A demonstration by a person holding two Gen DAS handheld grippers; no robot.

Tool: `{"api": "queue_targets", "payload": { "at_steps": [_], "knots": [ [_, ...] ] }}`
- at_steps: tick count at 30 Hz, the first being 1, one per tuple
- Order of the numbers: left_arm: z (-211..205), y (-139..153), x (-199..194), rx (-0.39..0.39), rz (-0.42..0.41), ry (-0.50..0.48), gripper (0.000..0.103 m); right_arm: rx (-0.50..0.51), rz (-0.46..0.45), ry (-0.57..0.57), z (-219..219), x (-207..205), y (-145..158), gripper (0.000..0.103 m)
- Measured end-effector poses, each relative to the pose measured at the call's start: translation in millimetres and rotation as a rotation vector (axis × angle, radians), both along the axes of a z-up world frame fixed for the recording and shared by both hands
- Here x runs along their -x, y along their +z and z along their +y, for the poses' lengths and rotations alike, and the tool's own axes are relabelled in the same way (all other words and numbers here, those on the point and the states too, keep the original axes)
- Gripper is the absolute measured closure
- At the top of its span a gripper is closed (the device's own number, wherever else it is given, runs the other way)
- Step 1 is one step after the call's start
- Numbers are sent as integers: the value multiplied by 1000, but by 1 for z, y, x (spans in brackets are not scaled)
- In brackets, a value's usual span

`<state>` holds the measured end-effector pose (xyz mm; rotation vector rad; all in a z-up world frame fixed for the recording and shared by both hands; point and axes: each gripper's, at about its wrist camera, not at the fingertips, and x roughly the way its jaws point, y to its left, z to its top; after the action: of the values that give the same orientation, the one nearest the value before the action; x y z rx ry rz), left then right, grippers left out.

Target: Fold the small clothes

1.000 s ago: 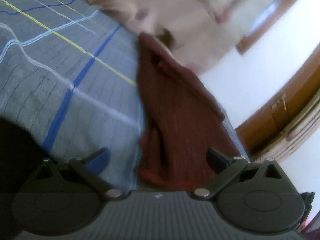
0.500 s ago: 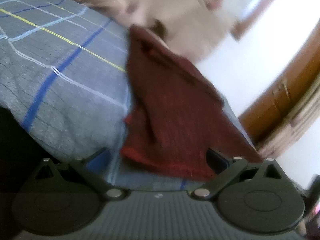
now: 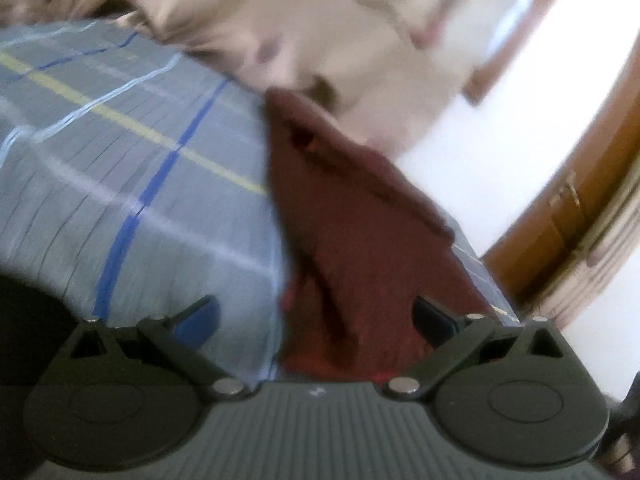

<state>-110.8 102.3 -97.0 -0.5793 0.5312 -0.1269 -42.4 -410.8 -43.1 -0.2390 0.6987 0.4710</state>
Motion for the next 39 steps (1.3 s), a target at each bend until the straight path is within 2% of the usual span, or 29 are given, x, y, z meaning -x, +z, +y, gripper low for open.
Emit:
{"api": "queue_targets", "payload": {
  "at_steps": [1,2,3,5,6,8,13,15,16,17,19,20,21,23,24,29,34,36,39],
  "knots": [
    [-1,2,-6,-15,-10,-27,0,-111,-6,-1,-15,2,9,78],
    [-3,4,-12,-25,-13,-61,0,-199,-4,4,-27,3,18,63],
    [-5,3,-23,-23,5,-111,0,-270,-7,5,-40,2,26,52],
    [-6,-1,-39,1,52,-177,0,-367,-28,-15,-56,-3,38,41],
    [-8,-2,-44,10,50,-212,0,-407,-6,-20,-61,-10,40,38],
    [-11,0,-53,-9,47,-265,0,-447,23,-42,-65,-25,35,38],
    [-12,0,-71,-18,74,-374,1,-405,115,-37,-47,-64,4,37],
    [-11,0,-77,-3,84,-401,17,-396,155,-25,-32,-72,-9,37],
    [-11,-3,-79,0,100,-404,45,-397,190,-9,-26,-75,-14,37],
    [-10,-6,-80,7,116,-393,65,-390,227,4,-19,-77,-19,37],
    [-5,-13,-79,57,135,-387,78,-378,230,34,-8,-73,-21,43],
    [-4,-15,-76,73,133,-386,79,-389,255,62,-3,-74,-20,65],
    [-3,-16,-73,84,129,-383,79,-391,272,68,-1,-74,-20,80],
    [-3,-17,-68,101,126,-374,80,-390,281,55,0,-74,-22,84],
    [-4,-15,-65,103,119,-376,80,-421,300,43,-5,-75,-23,87],
    [-8,3,-63,120,35,-385,80,-681,372,-21,-36,-77,-16,89],
    [-11,25,-67,150,-51,-377,80,-848,348,-28,-47,-84,9,90],
    [-12,31,-69,148,-72,-369,80,-894,347,-21,-50,-89,17,90],
    [-9,37,-73,184,-101,-340,80,-948,343,-19,-51,-97,25,90]
  ]
}}
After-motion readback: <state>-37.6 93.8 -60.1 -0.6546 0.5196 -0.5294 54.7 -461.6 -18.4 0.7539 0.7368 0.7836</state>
